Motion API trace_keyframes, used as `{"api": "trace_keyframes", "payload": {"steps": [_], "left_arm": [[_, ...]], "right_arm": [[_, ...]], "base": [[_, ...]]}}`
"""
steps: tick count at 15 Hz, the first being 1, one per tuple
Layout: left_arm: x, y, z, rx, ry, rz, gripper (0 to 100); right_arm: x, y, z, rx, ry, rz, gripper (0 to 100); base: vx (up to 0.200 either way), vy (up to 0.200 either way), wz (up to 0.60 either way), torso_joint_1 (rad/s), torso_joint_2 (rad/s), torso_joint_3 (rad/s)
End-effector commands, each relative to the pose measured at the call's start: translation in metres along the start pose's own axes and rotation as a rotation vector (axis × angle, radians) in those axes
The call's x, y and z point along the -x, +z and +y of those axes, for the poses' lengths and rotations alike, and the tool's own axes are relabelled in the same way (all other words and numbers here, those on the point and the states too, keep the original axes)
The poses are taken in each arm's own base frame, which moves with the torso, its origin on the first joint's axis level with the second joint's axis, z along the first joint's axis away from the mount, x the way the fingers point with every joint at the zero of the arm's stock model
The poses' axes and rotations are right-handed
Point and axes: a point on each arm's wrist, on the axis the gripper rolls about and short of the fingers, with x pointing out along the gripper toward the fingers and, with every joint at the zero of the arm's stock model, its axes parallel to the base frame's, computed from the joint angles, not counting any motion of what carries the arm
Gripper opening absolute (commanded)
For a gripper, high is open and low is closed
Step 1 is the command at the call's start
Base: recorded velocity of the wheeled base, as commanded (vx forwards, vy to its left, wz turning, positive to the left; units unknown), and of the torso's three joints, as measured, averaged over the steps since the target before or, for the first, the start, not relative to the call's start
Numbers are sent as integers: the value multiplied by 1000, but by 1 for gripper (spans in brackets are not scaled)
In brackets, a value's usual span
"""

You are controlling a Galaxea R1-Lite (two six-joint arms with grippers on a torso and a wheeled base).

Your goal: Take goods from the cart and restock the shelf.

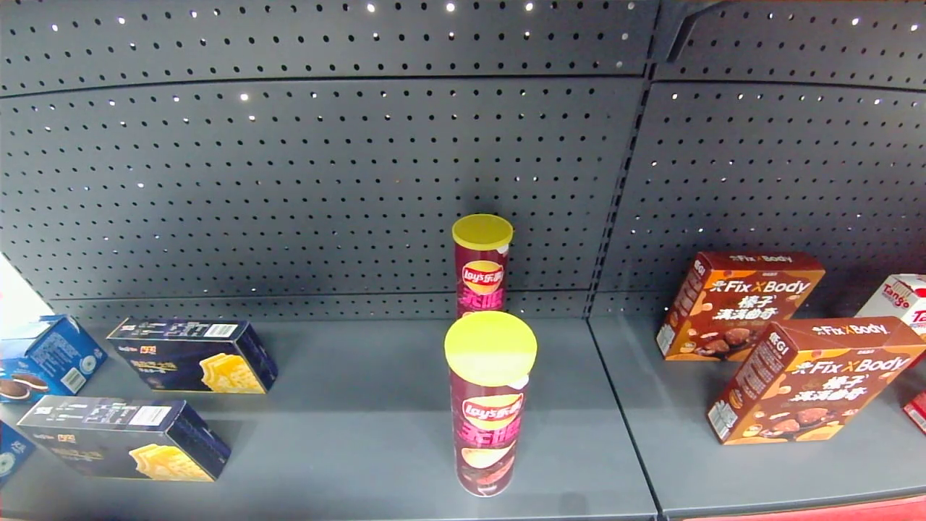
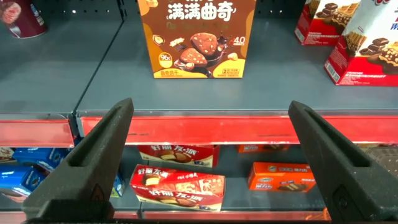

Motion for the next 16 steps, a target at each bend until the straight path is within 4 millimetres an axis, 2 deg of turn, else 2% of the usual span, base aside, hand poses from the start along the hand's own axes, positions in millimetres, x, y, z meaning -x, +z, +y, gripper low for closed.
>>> {"api": "trace_keyframes", "payload": {"steps": [1,14,16], "left_arm": [[0,0,0,0,0,0,100],[0,0,0,0,0,0,100],[0,0,0,-5,-2,0,100]], "right_arm": [[0,0,0,0,0,1,100],[0,0,0,0,0,1,100],[0,0,0,0,0,1,100]], "base": [[0,0,0,0,0,0],[0,0,0,0,0,0],[-200,0,0,-5,2,7]]}}
